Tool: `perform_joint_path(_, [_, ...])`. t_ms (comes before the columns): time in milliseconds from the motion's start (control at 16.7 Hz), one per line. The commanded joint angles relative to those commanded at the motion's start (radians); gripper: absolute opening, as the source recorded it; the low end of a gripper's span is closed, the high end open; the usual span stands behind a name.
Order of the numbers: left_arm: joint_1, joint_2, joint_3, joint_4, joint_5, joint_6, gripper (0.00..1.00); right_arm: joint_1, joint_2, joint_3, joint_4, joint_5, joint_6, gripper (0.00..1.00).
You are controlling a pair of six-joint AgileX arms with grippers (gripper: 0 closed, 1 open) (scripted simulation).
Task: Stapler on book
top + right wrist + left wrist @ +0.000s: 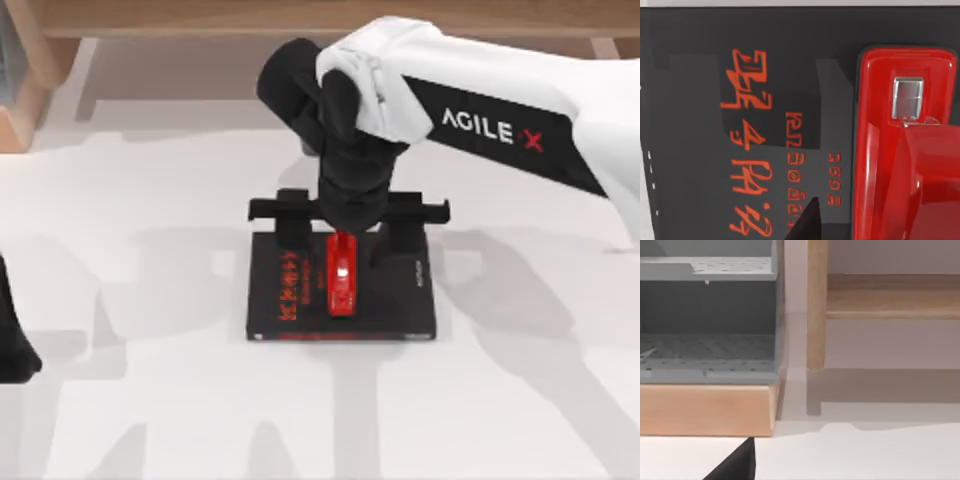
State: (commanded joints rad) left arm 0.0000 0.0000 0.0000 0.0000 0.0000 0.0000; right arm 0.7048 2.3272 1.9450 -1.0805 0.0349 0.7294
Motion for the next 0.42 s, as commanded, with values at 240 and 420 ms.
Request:
perform_joint_path(240, [0.000,0.000,0.000,0.000,0.000,0.000,1.00,0.000,0.000,0.000,0.000,0.000,0.000,1.00])
perform_joint_path(420, [0.000,0.000,0.000,0.000,0.000,0.000,1.00,0.000,0.000,0.000,0.000,0.000,0.000,1.00])
